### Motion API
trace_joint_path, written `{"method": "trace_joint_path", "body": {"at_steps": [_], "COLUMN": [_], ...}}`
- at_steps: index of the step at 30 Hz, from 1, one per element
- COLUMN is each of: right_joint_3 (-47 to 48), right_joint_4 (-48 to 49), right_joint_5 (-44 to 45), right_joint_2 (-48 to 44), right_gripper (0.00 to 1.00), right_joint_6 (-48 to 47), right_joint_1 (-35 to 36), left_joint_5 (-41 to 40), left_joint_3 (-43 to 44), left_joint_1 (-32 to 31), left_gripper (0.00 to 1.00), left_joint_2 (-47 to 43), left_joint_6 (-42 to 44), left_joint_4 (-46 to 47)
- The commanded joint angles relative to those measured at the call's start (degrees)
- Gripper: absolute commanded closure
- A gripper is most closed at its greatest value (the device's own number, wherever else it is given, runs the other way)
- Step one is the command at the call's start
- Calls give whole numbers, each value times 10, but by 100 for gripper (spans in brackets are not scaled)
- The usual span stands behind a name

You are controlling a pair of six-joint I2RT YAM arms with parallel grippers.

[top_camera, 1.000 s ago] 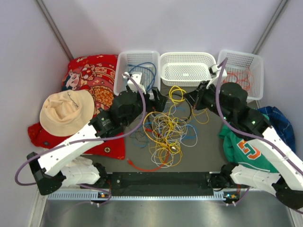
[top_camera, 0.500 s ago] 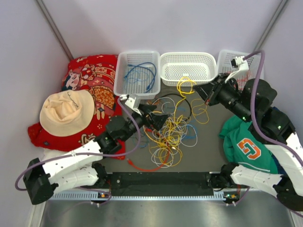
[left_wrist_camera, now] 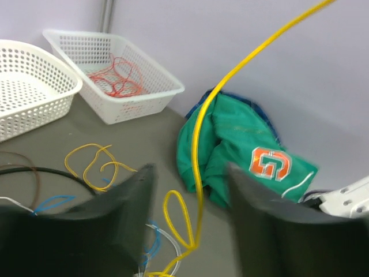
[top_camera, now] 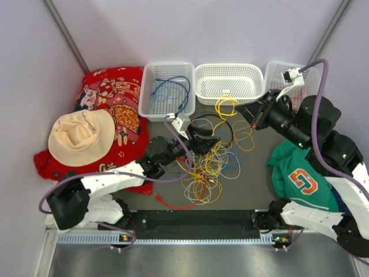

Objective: Untangle the cables

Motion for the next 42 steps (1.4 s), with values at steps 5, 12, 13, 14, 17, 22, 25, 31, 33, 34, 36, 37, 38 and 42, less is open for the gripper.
{"method": "trace_joint_path", "body": {"at_steps": [5, 12, 13, 14, 17, 22, 25, 31, 33, 34, 36, 37, 38, 42], "right_joint_3": [76, 75, 58, 48, 19, 16, 23, -29, -55, -63, -75, -87, -92, -108], "right_joint_4": [-7, -13, -10, -7, 8, -4, -32, -5, 13, 21, 42, 48, 60, 90], "right_joint_5": [4, 111, 122, 131, 162, 166, 142, 65, 8, -9, -48, -47, -62, -68], "right_joint_2": [-6, -58, -69, -79, -108, -117, -100, -98, -89, -83, -64, -59, -54, -32], "right_gripper": [100, 100, 100, 100, 100, 76, 36, 24, 24, 25, 26, 27, 27, 28], "right_joint_6": [-4, -29, -29, -29, -28, -31, -28, 1, 9, 10, 15, 13, 10, -6], "right_joint_1": [5, 5, 5, 5, 5, 5, 5, 5, 5, 5, 5, 5, 5, 5], "left_joint_5": [-29, -209, -248, -262, -287, -311, -302, -263, -247, -239, -219, -190, -177, -92], "left_joint_3": [84, 121, 143, 154, 177, 194, 219, 335, 380, 394, 432, 442, 452, 497], "left_joint_1": [0, 7, 12, 12, 16, 16, 16, 16, 16, 16, 16, 16, 16, 16], "left_gripper": [100, 100, 100, 100, 100, 100, 100, 100, 100, 100, 100, 100, 100, 100], "left_joint_2": [71, 9, 2, -2, -22, -46, -53, -20, -1, 4, 19, 23, 30, 46], "left_joint_6": [19, 37, 38, 44, 71, 87, 88, 82, 75, 71, 63, 62, 59, 52], "left_joint_4": [-71, -334, -361, -382, -431, -455, -476, -532, -558, -566, -581, -585, -588, -604]}}
